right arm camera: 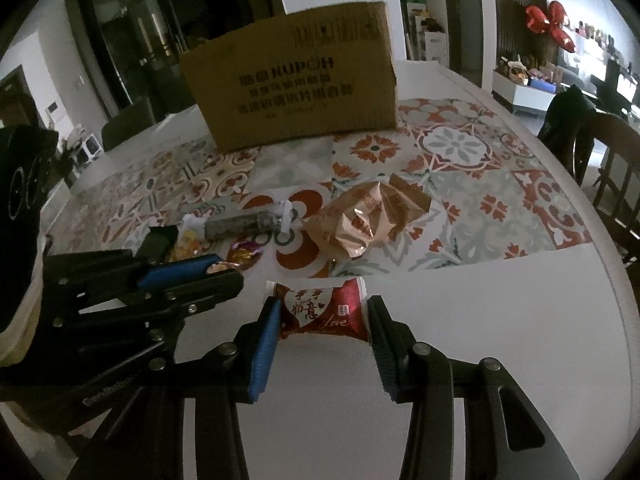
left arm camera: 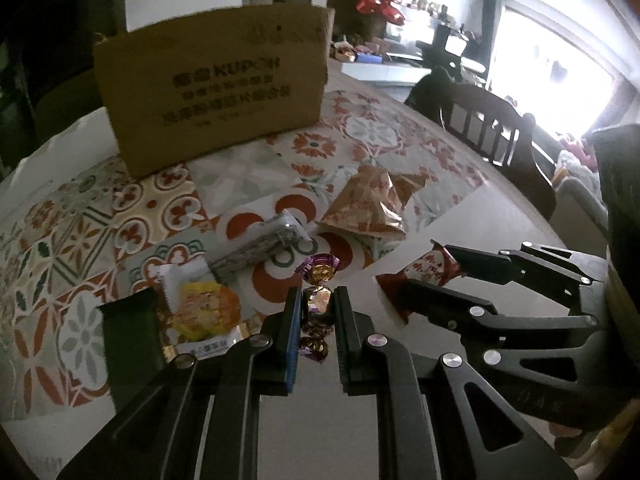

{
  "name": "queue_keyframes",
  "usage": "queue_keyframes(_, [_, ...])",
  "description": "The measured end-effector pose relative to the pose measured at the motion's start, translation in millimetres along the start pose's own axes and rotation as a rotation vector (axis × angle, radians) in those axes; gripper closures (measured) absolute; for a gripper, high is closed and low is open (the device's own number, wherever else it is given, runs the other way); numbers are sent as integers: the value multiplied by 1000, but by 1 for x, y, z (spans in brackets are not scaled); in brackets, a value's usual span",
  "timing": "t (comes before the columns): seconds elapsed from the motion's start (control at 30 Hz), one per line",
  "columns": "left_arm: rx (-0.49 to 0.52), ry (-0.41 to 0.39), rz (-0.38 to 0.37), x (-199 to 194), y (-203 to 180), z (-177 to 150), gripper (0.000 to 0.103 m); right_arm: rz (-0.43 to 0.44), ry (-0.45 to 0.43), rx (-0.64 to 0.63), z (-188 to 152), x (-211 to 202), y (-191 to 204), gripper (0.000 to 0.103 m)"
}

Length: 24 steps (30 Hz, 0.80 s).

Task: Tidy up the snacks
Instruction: 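Carry the candies and the red-and-white packet over the cardboard box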

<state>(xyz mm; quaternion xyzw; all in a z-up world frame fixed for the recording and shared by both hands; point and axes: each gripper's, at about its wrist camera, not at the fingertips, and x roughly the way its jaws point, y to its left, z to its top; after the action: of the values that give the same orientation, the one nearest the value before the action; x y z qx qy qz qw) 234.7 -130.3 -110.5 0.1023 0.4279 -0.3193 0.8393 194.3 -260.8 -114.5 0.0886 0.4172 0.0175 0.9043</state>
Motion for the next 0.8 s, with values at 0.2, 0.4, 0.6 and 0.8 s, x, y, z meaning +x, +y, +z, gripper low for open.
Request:
queue_keyframes(0.2, [-17,-51,22,-25,-3,4,86,3,-48,-9,7,-20,4,58])
queue_keyframes(0.4, [-23,-134,60,-57,-6,15,86,12,-113,-16,19,-45,10,58])
queue_keyframes(0.6, [-29,-194,80,-81,-7,29,86,12,-174,-32,33,-64,15,58])
queue_keyframes(0.8, [-39,-246,97,-101,-6,43,86,21,-233,-44,49,-79,19,58])
